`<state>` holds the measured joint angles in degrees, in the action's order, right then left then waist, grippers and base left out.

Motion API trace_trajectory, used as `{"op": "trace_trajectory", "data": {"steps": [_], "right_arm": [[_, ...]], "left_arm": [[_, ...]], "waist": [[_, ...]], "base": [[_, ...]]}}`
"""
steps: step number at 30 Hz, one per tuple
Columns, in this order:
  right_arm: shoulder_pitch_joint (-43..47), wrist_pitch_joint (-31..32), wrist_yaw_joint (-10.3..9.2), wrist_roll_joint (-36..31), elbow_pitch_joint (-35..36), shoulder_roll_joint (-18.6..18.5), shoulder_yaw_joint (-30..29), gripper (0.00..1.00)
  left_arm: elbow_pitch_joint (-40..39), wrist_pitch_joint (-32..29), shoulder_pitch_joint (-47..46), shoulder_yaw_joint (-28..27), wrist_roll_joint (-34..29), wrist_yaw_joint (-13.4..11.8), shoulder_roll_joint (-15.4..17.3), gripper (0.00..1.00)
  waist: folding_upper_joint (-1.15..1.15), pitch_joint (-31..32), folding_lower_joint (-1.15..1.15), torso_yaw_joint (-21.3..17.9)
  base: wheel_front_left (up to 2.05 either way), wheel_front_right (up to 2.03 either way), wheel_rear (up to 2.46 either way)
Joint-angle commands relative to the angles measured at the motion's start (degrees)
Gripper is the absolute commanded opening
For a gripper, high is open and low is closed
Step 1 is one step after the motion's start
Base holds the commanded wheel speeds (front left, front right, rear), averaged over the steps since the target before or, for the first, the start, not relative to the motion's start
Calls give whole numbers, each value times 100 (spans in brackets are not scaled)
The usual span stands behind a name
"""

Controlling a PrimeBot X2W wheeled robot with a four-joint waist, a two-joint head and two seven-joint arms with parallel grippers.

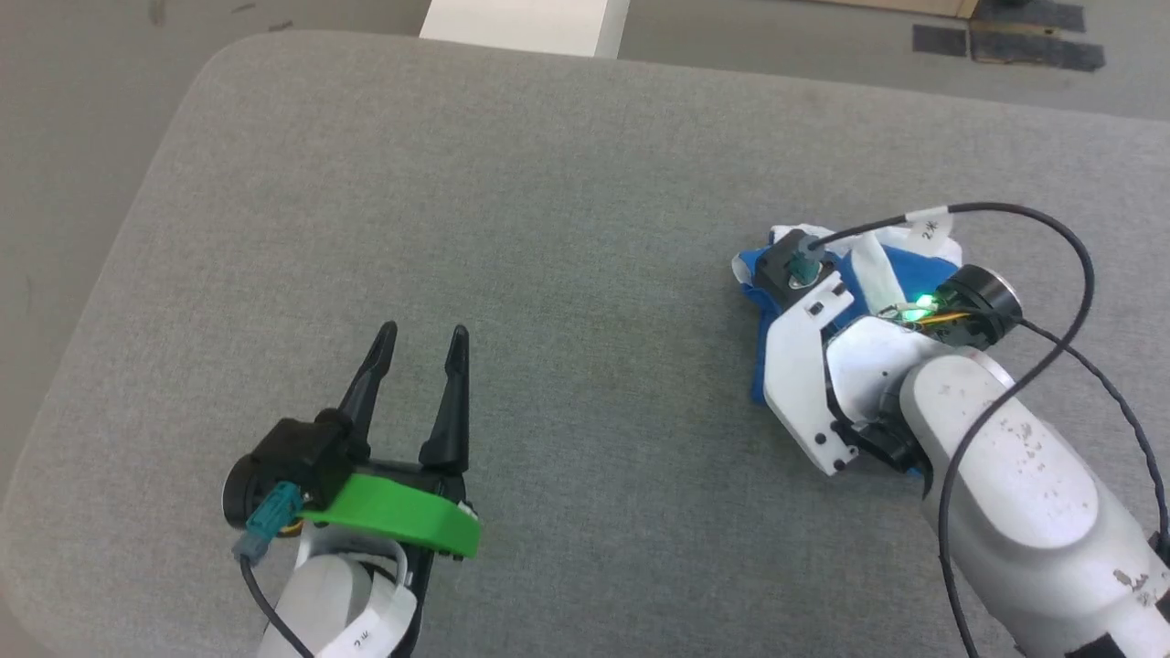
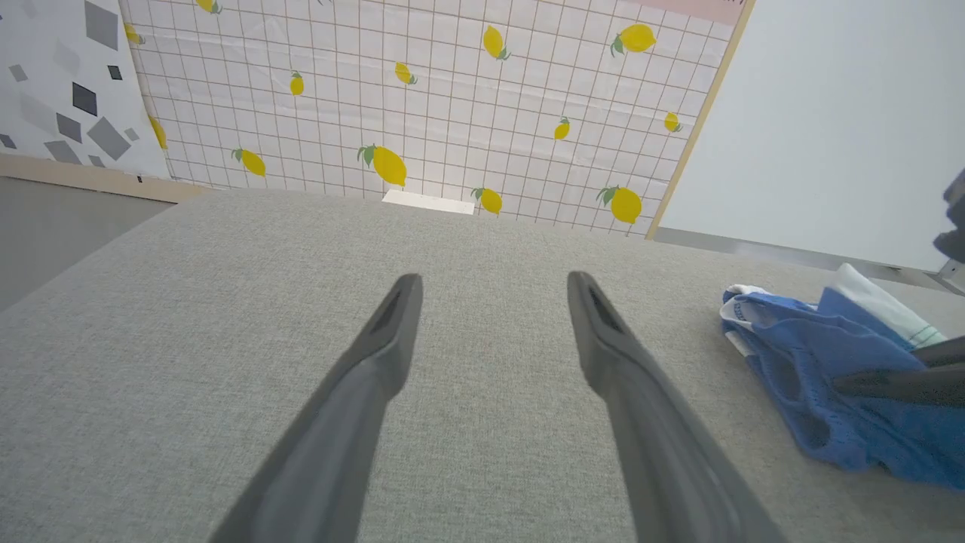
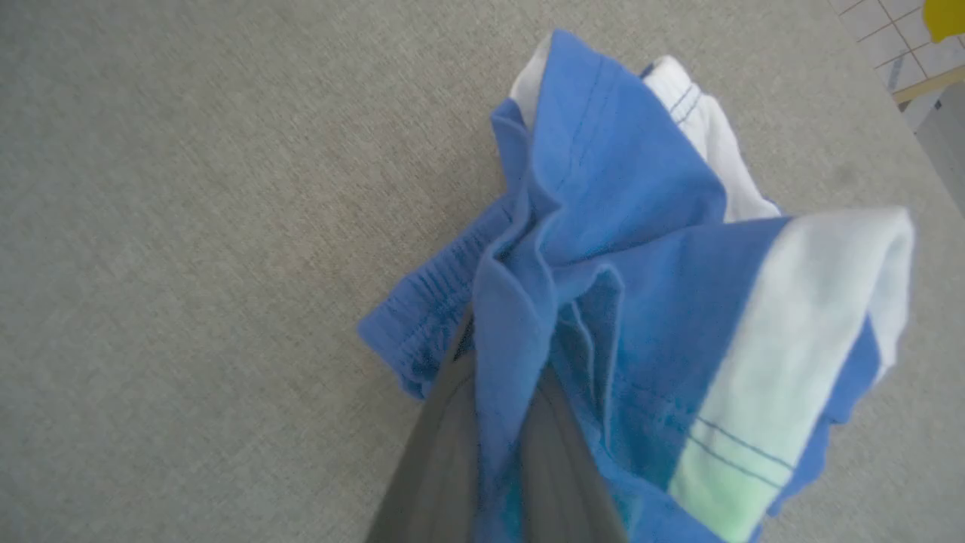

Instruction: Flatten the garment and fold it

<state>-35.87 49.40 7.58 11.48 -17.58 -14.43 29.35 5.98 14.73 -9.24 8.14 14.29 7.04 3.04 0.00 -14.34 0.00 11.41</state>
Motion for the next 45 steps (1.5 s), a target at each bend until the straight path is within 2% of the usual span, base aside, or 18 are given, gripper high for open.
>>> {"op": "trace_trajectory", "data": {"steps": [1, 2, 3, 5, 12, 18, 24, 31, 35, 39, 45], "right_arm": [[-115, -19, -9, 96, -75, -36, 75, 0], [-170, -12, -9, 179, -135, -65, 162, 0], [-216, -29, -9, 238, -166, -88, 215, 20], [-309, -83, -9, 382, -206, -152, 360, 100], [-449, -549, -9, 651, 123, -331, 713, 100], [-288, -1489, -9, 573, 726, -400, 486, 100], [373, -2570, -9, 283, 1171, -206, -415, 100], [1655, -4175, -9, -206, 1655, 681, -2196, 100], [2248, -5079, -9, -426, 1760, 992, -2932, 100], [2692, -5770, -9, -531, 1671, 1111, -3364, 100], [3275, -6159, -9, -590, 1512, 1150, -3506, 100]], "left_arm": [[-19, 27, -121, 3, 77, 23, -16, 100], [-22, 27, -133, 8, 85, 17, -16, 100], [-25, 27, -139, 10, 88, 11, -16, 100], [-31, 27, -146, 9, 97, -5, -16, 100], [9, 27, -69, -48, 89, -32, -16, 100], [18, 27, 55, -126, 33, -40, -16, 100], [-2, 27, 207, -211, 5, -39, -16, 100], [-84, 27, 345, -280, -11, -42, -16, 100], [-141, 27, 377, -306, -7, -54, -16, 100], [-153, 27, 391, -313, -4, -85, -16, 100], [-140, 27, 488, -356, -8, -114, -16, 100]], "waist": [[0, -73, 0, 51], [0, -89, 0, 56], [0, -100, 0, 56], [0, -113, 0, 45], [0, 63, 0, -69], [0, 332, 0, -238], [0, 618, 0, -434], [0, 821, 0, -671], [0, 864, 0, -793], [0, 938, 0, -900], [0, 1132, 0, -1044]], "base": [[0, 0, 0], [0, 0, 0], [0, 0, 0], [0, 0, 0], [0, 0, 0], [0, 0, 0], [0, 0, 0], [0, 0, 0], [0, 0, 0], [0, 0, 0], [0, 0, 0]]}}
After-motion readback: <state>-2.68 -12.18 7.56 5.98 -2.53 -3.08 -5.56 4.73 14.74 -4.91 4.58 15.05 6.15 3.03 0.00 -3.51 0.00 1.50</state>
